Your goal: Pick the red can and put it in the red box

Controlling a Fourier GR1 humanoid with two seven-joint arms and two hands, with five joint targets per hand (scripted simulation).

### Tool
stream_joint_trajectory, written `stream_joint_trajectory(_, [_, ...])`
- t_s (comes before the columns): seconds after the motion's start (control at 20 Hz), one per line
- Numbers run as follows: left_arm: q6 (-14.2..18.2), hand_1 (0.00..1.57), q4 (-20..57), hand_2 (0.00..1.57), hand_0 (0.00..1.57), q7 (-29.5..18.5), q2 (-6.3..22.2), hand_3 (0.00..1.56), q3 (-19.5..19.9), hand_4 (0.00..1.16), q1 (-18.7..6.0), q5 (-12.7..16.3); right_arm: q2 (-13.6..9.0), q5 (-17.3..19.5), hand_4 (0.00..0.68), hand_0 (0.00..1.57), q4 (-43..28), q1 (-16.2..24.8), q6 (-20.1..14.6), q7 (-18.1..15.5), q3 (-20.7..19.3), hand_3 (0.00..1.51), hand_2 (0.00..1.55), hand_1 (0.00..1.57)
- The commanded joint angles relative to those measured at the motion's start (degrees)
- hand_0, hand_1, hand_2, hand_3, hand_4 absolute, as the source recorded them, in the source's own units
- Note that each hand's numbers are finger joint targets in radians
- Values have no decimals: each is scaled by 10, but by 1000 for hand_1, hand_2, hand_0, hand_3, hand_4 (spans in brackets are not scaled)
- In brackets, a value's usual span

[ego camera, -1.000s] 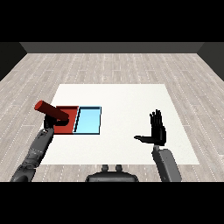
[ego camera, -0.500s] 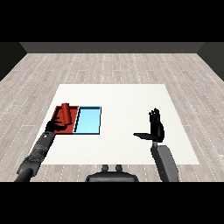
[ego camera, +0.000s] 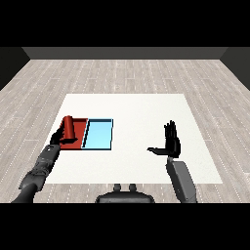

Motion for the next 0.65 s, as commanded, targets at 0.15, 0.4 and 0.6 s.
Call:
stream_joint_trajectory(0.15, [-101,470,-122,470,470,-200,-25,0,135,0,-4,142,-4,-15,0,0,-16,23,26,-11,-1,0,0,0])
stream_joint_trajectory(0.4, [-229,0,-223,0,0,-307,-112,0,182,0,13,226,-5,-5,0,0,-6,19,26,-14,4,0,0,0])
stream_joint_trajectory(0.6, [-247,0,-327,0,0,-332,-173,0,131,0,87,212,-27,-1,0,0,-16,30,52,-17,6,0,0,0])
